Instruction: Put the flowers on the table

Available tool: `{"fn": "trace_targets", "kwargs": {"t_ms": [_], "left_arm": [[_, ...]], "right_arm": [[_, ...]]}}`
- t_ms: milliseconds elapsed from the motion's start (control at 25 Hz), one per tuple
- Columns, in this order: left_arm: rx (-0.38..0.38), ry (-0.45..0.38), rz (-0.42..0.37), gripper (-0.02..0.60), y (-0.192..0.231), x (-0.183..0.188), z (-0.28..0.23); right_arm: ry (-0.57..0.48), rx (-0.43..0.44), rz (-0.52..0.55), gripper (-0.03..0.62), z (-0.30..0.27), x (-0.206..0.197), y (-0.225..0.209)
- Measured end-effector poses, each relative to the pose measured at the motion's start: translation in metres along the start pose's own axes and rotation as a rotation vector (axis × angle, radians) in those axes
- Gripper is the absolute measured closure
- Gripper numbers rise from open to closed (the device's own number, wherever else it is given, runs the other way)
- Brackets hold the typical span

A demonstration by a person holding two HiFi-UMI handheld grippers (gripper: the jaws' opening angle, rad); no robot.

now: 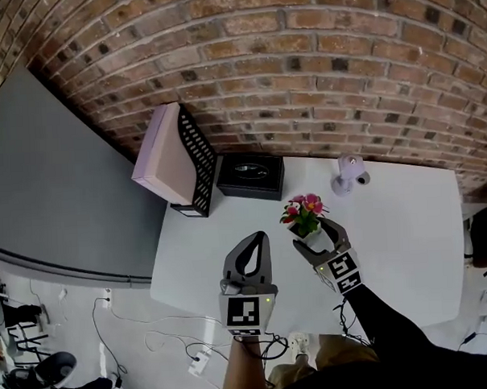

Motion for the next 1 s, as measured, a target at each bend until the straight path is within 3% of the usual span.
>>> {"fn": "trace_targets", "kwargs": {"t_ms": [600,800,1000], "left_arm": [[-0.001,0.045,0.022,0.574,0.003,-0.022,-0.005],[-0.001,0.046,0.028,0.574,0.003,-0.019,-0.004],[0.009,0.050,0.028,0.574,0.003,-0.023,-0.002]], "right_arm": [[0.151,0.024,-0.014,0.249,-0.039,-0.064,-0.004],[0.153,0.032,0.001,0.249,-0.038,-0.072,0.001],[0.251,0.034,-0.018,0.250,-0.033,-0.099,0.004]]}}
Point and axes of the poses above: the fingertips, and each gripper's own axes: z backward along the fingers, y to its left, x out of its top, the point moved 1 cm from there along z, backward along the fingers, and after that the axes turned 2 degrees about -x, right-handed, at the moved point
